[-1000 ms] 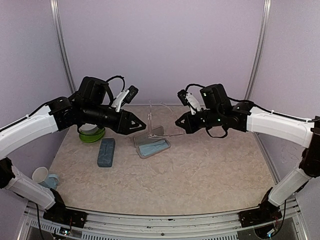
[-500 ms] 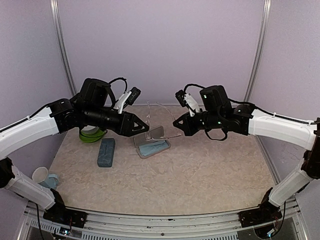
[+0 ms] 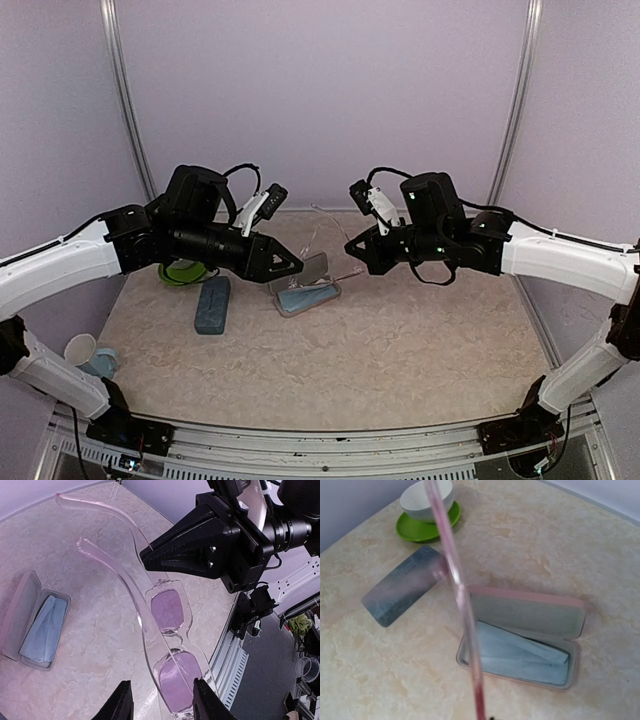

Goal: Organize the sunglasses
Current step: Fold the right temple of the sunglasses on the sunglasses, then pass from the right arm to the left

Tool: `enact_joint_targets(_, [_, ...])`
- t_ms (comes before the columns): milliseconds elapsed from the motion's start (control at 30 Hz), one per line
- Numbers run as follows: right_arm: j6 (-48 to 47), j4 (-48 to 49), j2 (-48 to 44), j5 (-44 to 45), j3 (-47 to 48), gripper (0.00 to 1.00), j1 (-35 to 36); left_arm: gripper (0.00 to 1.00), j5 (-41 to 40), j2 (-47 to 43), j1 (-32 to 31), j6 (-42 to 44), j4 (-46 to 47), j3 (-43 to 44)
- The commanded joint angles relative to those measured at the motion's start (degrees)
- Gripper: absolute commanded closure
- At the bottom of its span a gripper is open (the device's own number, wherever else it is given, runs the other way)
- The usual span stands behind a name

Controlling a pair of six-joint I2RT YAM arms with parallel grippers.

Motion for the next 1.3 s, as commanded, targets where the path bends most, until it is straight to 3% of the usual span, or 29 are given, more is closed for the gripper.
enact_joint_targets(0, [1.2,3.8,-3.1,0.2,-0.7,1.0,1.5,0.6,0.2,0.8,-0.7,-0.6,1.6,-1.1])
enact_joint_targets(567, [3.4,5.2,-2.7,2.4,0.1,1.0,2.6,0.62,1.1,3.1,-1.8,-0.5,0.9,-0.9])
enact_joint_targets(900, [4.8,3.9,-3.7,6.4,-1.1,1.0,2.8,0.56,-8.8,-0.9,0.6,0.7,-2.3,5.9])
enact_joint_targets(967, [5.1,4.2,-4.3,7.0,-1.6,1.0,2.8,0.47,-9.8,-3.0,2.5,0.7,-1.3,5.4])
enact_joint_targets(1000, [5.1,4.3,-4.4,7.3,-1.7,1.0,2.8,0.36,-10.2,-4.4,3.7,0.4,-0.3,4.6])
enact_joint_targets(1033, [5.2,4.2,-4.5,7.6,-1.6,1.0,2.8,0.15,-10.0,-5.9,5.1,0.0,1.2,3.2])
enact_joint_targets(1067, [5.2,4.3,-4.6,7.9,-1.6,1.0,2.9,0.03,-9.6,-7.5,6.7,-0.6,3.1,1.7])
enact_joint_targets(1267, [5.2,5.3,-4.6,10.4,-1.1,1.0,2.8,0.01,-12.1,-16.0,15.0,-8.6,13.5,-10.4])
